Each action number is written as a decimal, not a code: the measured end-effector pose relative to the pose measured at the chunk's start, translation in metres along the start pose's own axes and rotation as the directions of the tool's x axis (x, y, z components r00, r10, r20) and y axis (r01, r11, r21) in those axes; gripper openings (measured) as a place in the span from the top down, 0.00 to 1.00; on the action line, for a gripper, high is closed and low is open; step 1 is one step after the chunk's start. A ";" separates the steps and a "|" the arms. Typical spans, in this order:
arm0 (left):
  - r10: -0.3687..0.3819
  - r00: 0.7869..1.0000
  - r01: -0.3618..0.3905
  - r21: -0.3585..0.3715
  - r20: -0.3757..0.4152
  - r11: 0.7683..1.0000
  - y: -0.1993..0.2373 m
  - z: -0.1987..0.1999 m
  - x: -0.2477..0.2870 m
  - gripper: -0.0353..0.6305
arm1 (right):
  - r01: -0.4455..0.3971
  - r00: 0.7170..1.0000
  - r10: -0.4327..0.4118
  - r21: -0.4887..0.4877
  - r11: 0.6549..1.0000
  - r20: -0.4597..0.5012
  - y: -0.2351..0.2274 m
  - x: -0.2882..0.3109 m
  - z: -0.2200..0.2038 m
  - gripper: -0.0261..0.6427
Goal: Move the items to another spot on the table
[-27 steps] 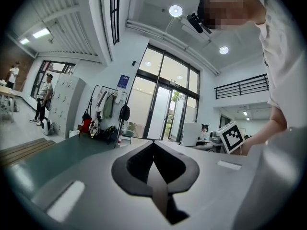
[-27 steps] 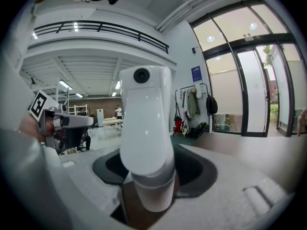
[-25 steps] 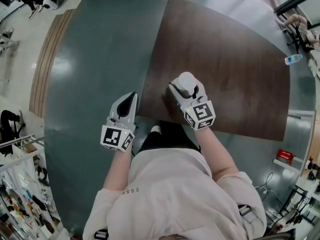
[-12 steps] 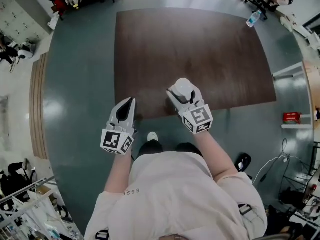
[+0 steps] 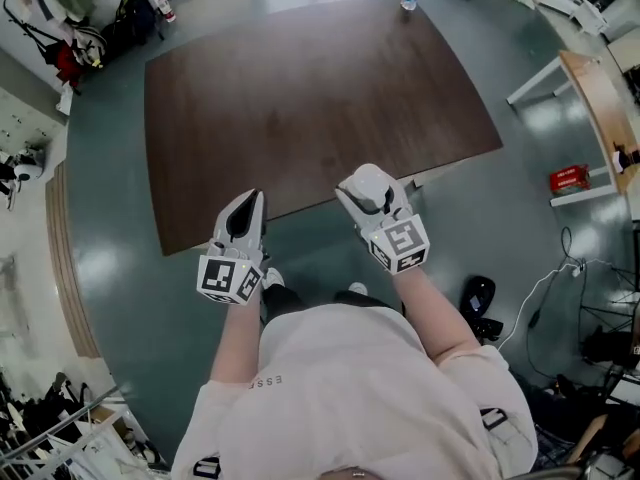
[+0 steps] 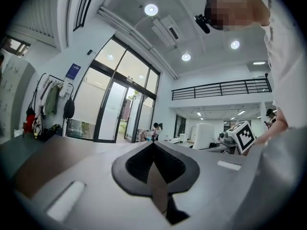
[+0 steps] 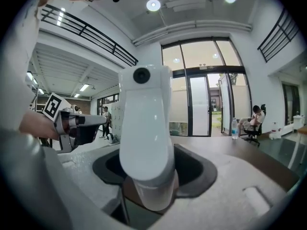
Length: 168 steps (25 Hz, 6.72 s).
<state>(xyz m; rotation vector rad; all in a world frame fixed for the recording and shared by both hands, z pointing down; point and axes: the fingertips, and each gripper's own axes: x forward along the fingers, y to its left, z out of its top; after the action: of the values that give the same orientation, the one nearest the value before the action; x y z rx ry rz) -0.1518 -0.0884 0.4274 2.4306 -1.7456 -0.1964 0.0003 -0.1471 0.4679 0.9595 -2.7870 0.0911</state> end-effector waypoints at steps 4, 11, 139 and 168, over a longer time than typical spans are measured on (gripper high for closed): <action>-0.047 0.999 0.047 0.001 -0.013 0.999 -0.064 -0.019 0.033 0.92 | 0.050 0.999 -0.050 -0.001 0.999 -0.016 -0.055 -0.058 -0.015 0.59; -0.158 0.985 0.157 -0.021 -0.063 0.987 -0.159 -0.053 0.089 0.92 | 0.183 0.983 -0.182 0.037 0.982 -0.039 -0.137 -0.151 -0.039 0.59; 0.178 0.984 -0.178 0.002 -0.031 0.984 -0.230 -0.051 -0.010 0.92 | -0.058 0.998 0.058 -0.034 0.998 0.015 -0.110 -0.197 -0.041 0.98; 0.144 0.989 -0.143 -0.036 0.020 0.989 -0.141 -0.033 -0.103 0.92 | -0.038 0.999 0.039 -0.046 0.998 0.024 0.017 -0.152 -0.024 0.98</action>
<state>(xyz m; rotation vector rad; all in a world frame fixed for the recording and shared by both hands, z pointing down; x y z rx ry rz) -0.0469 0.0547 0.4352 2.2762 -1.9004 -0.2362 0.1116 -0.0391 0.4612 0.9019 -2.8176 0.0215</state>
